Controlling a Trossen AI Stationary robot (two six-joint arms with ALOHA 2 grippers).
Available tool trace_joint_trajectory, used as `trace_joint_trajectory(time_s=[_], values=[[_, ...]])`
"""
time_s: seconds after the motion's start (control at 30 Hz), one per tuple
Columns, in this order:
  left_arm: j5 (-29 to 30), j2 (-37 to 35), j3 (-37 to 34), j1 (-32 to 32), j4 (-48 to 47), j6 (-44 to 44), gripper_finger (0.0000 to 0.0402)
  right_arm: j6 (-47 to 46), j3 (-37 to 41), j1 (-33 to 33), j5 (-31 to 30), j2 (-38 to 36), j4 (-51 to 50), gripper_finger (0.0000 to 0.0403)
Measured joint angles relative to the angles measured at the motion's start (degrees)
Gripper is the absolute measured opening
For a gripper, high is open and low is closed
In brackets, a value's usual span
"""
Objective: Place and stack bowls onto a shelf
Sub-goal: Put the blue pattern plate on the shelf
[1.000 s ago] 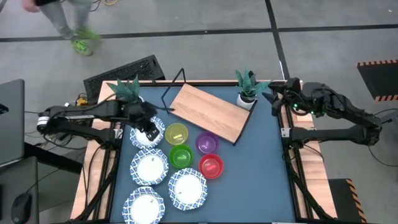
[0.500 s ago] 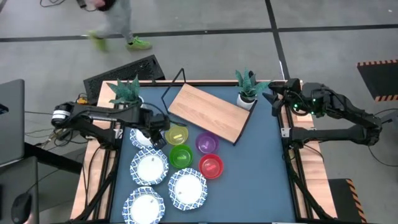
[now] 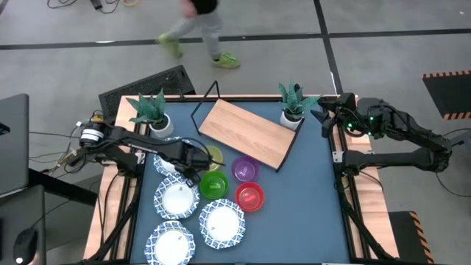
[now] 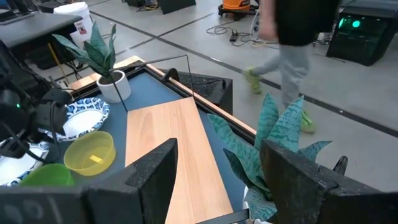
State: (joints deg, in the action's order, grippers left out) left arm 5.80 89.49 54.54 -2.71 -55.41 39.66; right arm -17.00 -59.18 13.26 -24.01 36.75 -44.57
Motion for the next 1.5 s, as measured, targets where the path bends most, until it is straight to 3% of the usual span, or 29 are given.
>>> trace_joint_trajectory(time_s=[0.37,0.6,0.97,1.5], values=[[0.66,1.84,-0.02,-0.14,2.24,1.78,0.0104,-0.56,0.04,0.00,-0.07,0.00,-0.05,0.0256],[2.57,1.82,0.00,-0.12,2.24,4.26,0.0011,-0.60,0.04,0.00,-0.09,0.00,-0.05,0.0256],[1.41,1.79,0.81,-0.21,-0.52,6.58,0.0001,-0.61,0.04,0.01,-0.09,0.00,-0.05,0.0256],[-2.51,1.79,15.03,-0.34,-19.62,5.62,0.0000,-0.60,0.04,0.00,-0.09,0.00,-0.05,0.0256]])
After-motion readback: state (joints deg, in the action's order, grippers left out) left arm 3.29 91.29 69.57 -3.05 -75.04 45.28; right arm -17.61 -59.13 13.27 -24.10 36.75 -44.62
